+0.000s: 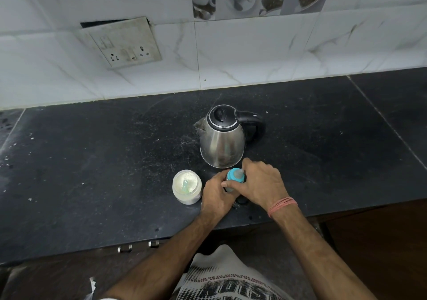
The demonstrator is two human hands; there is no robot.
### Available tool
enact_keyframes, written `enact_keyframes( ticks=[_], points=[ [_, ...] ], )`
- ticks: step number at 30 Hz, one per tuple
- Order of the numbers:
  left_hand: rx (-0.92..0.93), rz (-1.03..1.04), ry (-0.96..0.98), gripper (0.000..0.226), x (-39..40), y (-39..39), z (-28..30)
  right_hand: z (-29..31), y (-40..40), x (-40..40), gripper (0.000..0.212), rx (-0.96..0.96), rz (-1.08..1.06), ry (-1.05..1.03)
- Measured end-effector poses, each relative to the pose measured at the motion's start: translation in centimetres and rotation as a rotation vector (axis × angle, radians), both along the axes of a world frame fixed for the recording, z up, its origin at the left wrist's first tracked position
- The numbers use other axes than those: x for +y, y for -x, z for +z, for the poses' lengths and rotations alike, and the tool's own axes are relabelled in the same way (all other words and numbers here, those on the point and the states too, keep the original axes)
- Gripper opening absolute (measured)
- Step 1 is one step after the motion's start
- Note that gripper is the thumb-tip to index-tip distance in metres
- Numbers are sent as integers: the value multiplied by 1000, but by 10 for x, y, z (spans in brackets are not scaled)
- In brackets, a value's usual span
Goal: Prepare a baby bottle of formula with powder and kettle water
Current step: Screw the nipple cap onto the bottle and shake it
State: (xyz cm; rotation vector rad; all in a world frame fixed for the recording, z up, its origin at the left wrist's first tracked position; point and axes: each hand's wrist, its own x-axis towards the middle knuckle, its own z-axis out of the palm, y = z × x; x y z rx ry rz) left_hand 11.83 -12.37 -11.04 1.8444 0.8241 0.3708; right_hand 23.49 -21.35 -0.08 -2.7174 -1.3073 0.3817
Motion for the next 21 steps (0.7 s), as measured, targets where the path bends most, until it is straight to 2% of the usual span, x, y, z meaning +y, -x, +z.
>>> enact_keyframes(
  ticks=[4, 7, 10, 14, 21],
  points=[
    [13, 8, 31, 61, 0, 0, 2, 1, -3, -8, 82, 18, 8, 1],
    [33, 10, 15, 63, 1, -1, -6, 1, -5, -14, 68, 152, 34, -131],
    [35, 16, 2, 69, 2, -1, -8, 1, -3, -16, 68, 255, 103, -203],
    [17, 18, 22, 71, 0, -1, -5, -5, -5, -12, 51, 277, 89, -244],
    [18, -2, 8, 63, 1, 1, -3, -6, -9, -5, 44, 286, 96, -205]
  ],
)
